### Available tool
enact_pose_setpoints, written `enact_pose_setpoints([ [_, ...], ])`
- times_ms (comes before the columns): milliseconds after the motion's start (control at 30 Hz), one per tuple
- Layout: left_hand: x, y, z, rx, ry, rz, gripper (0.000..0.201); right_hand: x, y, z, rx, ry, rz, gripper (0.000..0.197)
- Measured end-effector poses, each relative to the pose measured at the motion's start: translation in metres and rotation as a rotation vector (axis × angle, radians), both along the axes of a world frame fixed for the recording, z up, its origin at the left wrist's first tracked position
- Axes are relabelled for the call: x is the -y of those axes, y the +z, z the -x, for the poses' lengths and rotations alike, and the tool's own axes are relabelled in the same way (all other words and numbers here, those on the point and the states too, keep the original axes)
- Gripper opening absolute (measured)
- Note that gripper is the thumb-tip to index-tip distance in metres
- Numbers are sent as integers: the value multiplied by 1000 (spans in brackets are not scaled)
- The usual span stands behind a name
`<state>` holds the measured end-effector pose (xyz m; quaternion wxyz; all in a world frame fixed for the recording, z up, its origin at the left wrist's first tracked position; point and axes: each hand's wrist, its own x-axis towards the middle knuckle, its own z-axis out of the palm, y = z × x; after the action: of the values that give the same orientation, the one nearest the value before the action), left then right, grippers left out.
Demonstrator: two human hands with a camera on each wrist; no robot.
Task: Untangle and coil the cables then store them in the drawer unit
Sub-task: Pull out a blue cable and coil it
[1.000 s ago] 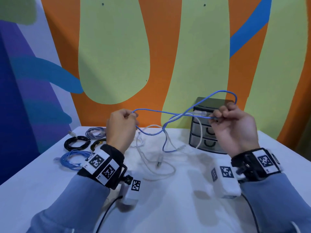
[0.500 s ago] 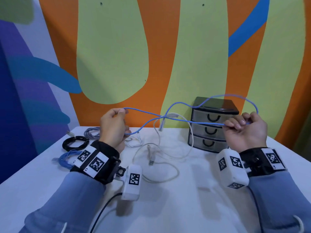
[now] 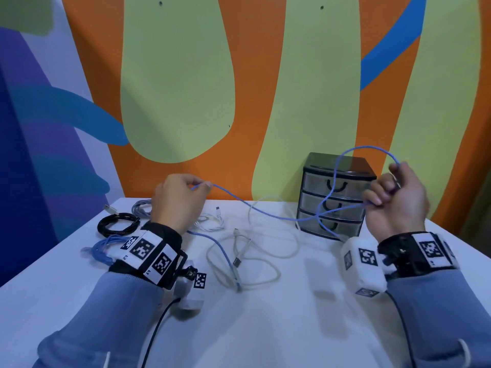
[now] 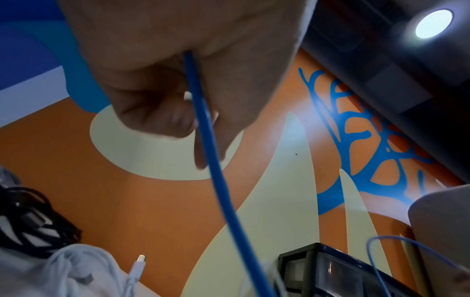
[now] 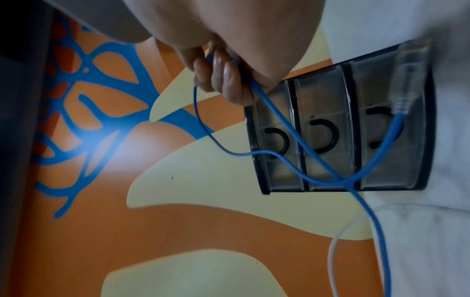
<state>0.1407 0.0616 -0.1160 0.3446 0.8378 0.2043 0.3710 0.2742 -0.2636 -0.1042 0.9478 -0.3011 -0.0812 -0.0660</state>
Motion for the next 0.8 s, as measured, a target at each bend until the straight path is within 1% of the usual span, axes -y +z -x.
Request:
enact_pose_setpoints([
  [100, 3, 0, 0, -224, -89, -128, 33, -20, 5, 12, 155, 68, 173, 25],
  [167, 8, -1, 1, -340, -124, -180, 38, -29, 7, 20, 245, 97, 226, 23],
  [200, 9, -1, 1, -380, -131, -215, 41, -31, 8, 23, 278, 115, 240, 24],
  [233, 9, -1, 0, -385, -140, -251, 45, -32, 9, 26, 305, 139, 252, 26],
  [267, 11, 0, 0, -343, -155, -273, 49, -32, 10, 30, 334, 169, 281, 29],
  [300, 15, 2, 1, -262, -195, -264, 54, -34, 11, 33, 364, 194, 343, 30],
  [333, 20, 4, 3, -164, -275, -206, 58, -36, 10, 37, 396, 213, 442, 30],
  [367, 28, 7, 4, -72, -385, -105, 63, -39, 9, 42, 428, 229, 572, 29],
  [400, 36, 10, 6, -9, -502, 5, 69, -44, 6, 48, 459, 249, 709, 29],
  [433, 45, 12, 8, 21, -600, 72, 71, -49, 3, 53, 493, 281, 826, 29],
  [467, 51, 12, 7, 27, -665, 74, 67, -53, 1, 57, 525, 326, 909, 30],
  [500, 55, 10, 6, 31, -702, 38, 55, -56, -1, 61, 550, 358, 956, 31],
  [533, 56, 7, 4, 38, -715, 9, 37, -58, -2, 63, 562, 362, 973, 31],
  [567, 56, 6, 3, 56, -725, 4, 24, -59, -2, 64, 559, 340, 978, 30],
  [600, 55, 5, 1, 91, -743, 18, 21, -58, -1, 63, 547, 293, 976, 29],
  [667, 54, 6, 1, 198, -755, 94, 25, -54, 0, 61, 533, 175, 947, 23],
  [733, 54, 11, 2, 316, -721, 262, 26, -52, 0, 57, 561, 44, 958, 23],
  [800, 55, 14, 3, 378, -694, 488, 27, -52, -5, 54, 607, -145, 1069, 27],
])
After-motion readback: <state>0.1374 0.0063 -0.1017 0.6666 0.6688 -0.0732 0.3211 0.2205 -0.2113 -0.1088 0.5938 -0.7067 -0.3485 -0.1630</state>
